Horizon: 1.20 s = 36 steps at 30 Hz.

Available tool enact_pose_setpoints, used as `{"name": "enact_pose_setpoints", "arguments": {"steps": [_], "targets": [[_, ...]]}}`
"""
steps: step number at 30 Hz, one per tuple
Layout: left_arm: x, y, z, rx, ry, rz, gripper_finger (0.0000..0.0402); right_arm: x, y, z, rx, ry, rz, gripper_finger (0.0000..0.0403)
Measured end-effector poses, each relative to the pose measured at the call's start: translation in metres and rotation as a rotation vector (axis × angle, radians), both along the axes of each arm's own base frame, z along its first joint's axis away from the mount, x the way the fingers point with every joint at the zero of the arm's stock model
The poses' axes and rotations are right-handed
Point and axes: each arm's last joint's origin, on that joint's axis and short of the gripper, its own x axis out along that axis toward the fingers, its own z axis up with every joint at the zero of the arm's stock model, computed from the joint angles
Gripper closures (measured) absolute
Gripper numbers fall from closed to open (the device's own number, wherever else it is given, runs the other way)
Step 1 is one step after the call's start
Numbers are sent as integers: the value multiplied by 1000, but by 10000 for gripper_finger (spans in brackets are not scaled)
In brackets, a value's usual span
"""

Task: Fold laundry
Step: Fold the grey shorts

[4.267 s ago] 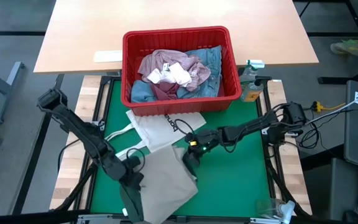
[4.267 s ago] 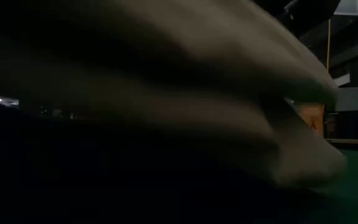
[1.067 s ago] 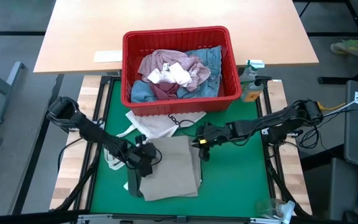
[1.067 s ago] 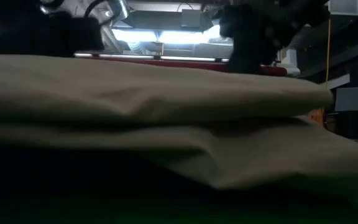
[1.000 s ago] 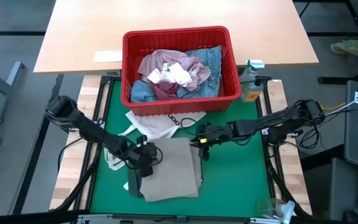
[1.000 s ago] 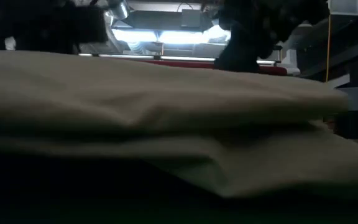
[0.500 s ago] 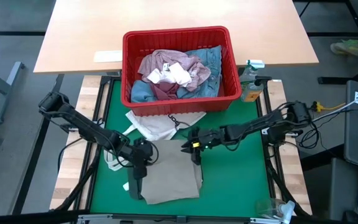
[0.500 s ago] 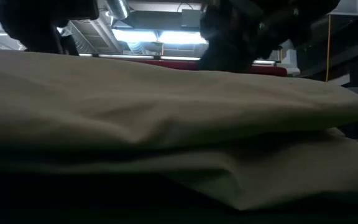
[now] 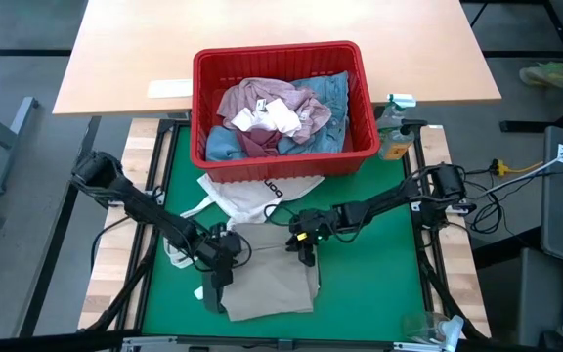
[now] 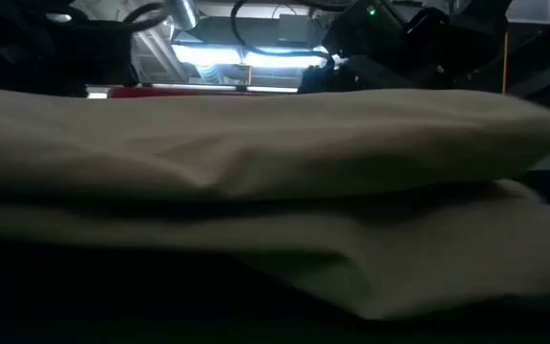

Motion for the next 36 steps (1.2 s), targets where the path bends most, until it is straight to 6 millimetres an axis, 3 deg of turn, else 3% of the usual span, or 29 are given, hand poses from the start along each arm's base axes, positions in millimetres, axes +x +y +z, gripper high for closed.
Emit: {"name": "enact_pose_setpoints", "arguments": {"steps": [8, 17, 23, 31, 36], "targets": [[25, -16, -17, -86, -160, -34, 305, -13, 1, 2, 55, 130, 107, 307], [24, -15, 3, -122, -234, -25, 305, -33, -4, 38, -16, 137, 80, 307], [22, -7, 21, -115, -285, -31, 305, -35, -6, 59, -43, 52, 42, 307], [30, 13, 21, -21, -309, 59, 305, -25, -6, 73, -49, -113, -2, 307], [31, 26, 17, 57, -259, 66, 305, -26, 7, 69, -72, -121, 50, 307]]}}
